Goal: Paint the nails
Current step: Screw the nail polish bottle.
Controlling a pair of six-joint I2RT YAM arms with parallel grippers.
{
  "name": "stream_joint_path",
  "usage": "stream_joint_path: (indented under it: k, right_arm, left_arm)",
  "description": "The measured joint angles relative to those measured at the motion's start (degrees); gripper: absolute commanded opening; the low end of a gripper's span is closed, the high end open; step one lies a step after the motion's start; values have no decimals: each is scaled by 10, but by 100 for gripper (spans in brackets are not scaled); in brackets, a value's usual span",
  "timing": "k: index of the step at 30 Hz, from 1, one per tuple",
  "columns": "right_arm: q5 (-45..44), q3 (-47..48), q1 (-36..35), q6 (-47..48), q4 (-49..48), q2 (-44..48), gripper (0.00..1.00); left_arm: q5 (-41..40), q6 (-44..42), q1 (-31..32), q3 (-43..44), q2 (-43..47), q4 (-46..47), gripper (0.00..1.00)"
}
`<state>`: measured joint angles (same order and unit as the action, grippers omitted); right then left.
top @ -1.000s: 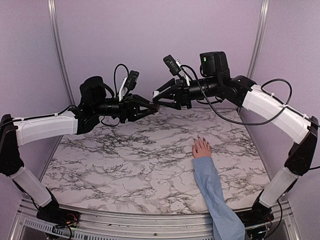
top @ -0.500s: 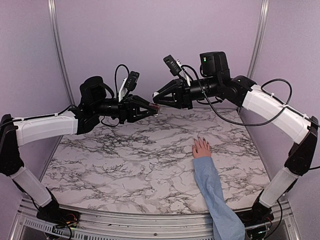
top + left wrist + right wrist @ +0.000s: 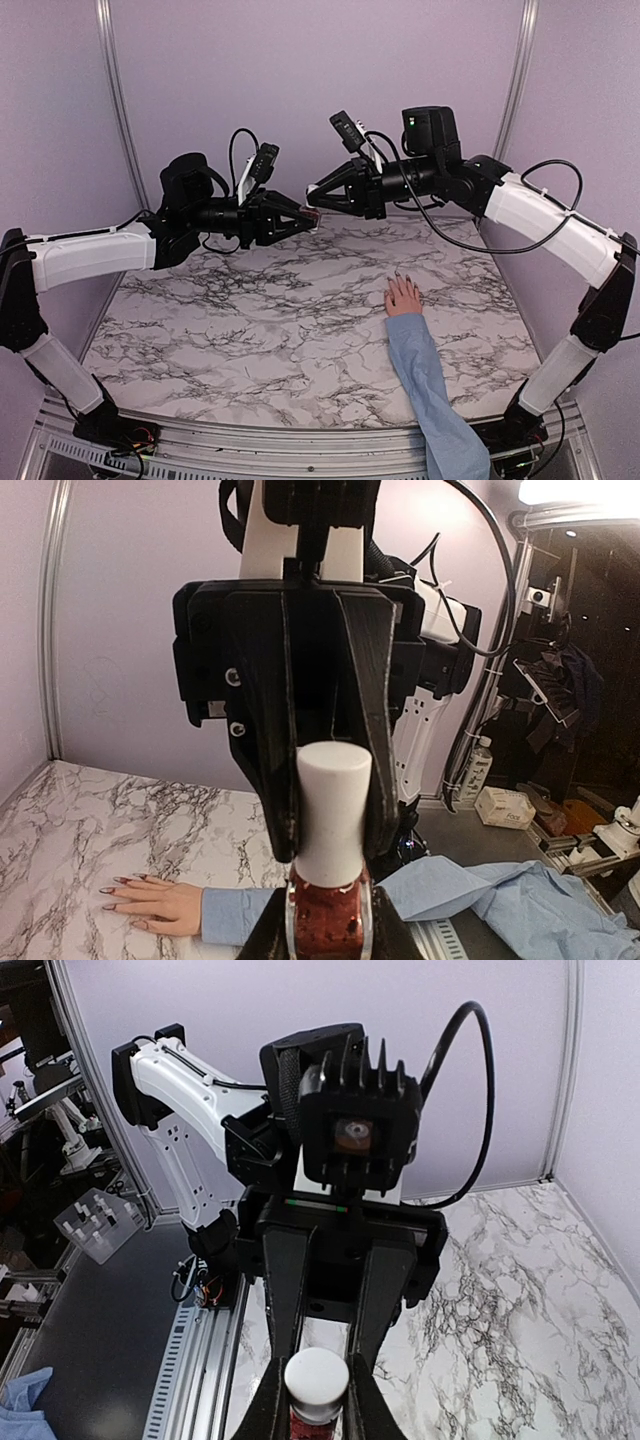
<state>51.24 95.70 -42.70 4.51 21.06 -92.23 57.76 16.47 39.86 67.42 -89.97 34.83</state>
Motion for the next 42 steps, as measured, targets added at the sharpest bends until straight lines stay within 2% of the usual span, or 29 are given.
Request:
stream_joint_path:
  k: [7, 16, 29, 33, 38, 42]
  right_arm:
    - [-43, -1, 8, -25, -22, 0, 0]
    - [-138, 9, 8, -77, -38, -13, 0]
    - [-284, 36, -7, -131, -9, -58, 0]
    - [-326, 36, -14, -148, -2, -66, 0]
    - [-369, 36, -21, -162, 4, -71, 0]
    - [-380, 36, -22, -165, 5, -71, 11]
  left_arm:
    - [-90, -8, 7, -1, 5, -4, 0]
    - [-245, -15, 27, -10, 12, -14, 0]
    - [-566, -52, 94, -30, -2, -35, 0]
    - [-638, -65, 111, -28, -18, -33, 0]
    - [-702, -82, 125, -21, -37, -30, 0]
    - [-708, -94, 127, -16, -42, -29, 0]
